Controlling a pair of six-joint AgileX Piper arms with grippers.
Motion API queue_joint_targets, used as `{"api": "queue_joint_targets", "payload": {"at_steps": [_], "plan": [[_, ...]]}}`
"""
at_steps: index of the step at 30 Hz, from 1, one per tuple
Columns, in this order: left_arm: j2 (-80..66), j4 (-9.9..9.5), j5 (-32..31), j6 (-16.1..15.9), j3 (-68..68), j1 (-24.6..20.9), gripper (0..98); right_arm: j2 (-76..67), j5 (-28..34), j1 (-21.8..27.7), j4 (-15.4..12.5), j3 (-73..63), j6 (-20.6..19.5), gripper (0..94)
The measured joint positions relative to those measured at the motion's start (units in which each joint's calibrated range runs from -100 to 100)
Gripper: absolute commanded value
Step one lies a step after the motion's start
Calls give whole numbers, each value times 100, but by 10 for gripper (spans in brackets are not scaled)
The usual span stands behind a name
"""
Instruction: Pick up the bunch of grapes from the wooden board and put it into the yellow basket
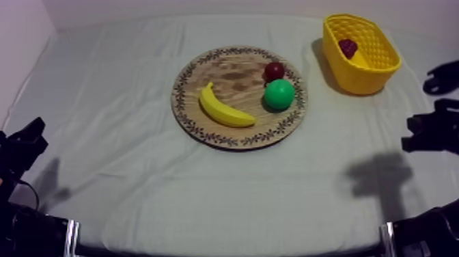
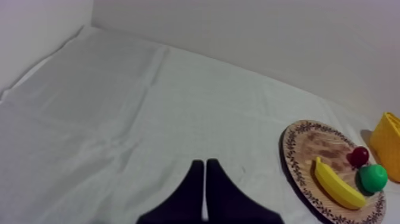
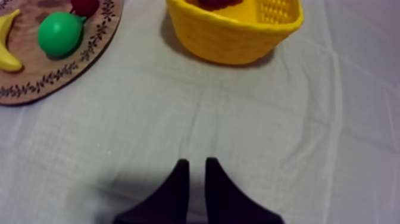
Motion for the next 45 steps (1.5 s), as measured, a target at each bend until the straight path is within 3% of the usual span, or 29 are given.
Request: {"api": "queue_joint_targets", "payload": {"at_steps": [7,14,23,37,45], "plan": [[0,0,0,0,0,0,1,-1352,-72,114,-252,757,333,6],[0,0,0,0,0,0,1,-2432,-45,137,-296,1226,397,3],[0,0,0,0,0,0,1,-3360,75,81,-143,1543,109,3],[0,0,0,0,0,0,1,-3449,16,137,-62,1590,-492,5],[0,0,0,0,0,0,1,-3449,-300,156,-62,1691,-399,11]]}}
